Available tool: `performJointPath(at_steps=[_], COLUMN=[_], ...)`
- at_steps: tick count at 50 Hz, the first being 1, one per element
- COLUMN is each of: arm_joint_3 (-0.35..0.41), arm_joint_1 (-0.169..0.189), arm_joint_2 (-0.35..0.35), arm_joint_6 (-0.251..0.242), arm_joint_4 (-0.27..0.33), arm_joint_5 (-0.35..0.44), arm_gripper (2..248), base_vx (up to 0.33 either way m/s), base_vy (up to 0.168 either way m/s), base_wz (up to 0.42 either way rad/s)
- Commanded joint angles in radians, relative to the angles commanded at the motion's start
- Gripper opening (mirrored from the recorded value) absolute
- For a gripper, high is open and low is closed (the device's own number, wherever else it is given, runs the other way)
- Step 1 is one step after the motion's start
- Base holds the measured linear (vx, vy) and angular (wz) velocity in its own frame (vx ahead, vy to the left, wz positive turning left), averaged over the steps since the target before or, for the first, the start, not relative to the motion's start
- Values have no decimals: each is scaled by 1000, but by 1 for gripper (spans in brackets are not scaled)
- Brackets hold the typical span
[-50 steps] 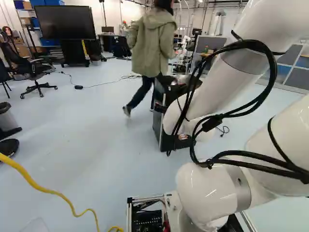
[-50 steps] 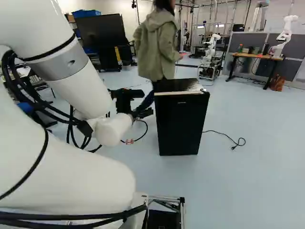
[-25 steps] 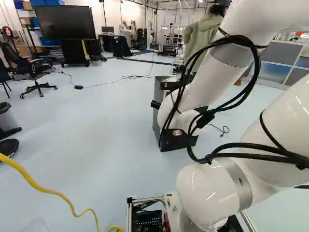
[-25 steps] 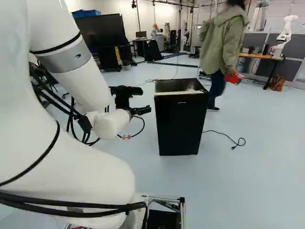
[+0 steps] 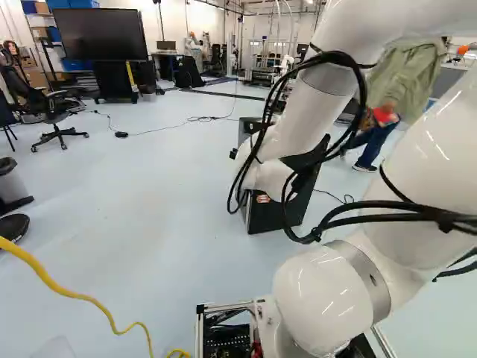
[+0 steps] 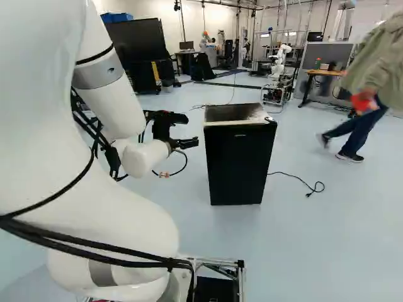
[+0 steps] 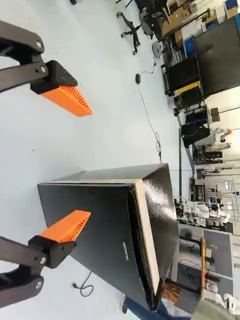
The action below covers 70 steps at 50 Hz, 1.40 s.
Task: Grab a drink from the fridge
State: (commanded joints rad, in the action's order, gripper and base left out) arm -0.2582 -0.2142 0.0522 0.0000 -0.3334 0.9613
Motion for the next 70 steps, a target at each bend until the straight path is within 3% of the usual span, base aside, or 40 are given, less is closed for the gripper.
performJointPath(at_steps=[54, 70], arm_joint_3=[-192, -274], arm_joint_1=[-155, -183], arm_joint_2=[-323, -430], arm_joint_6=[0, 0], arm_joint_4=[-399, -517], arm_joint_5=[222, 294], arm_gripper=[247, 247], base_vx=[0, 0], base_vy=[0, 0], base_wz=[0, 0])
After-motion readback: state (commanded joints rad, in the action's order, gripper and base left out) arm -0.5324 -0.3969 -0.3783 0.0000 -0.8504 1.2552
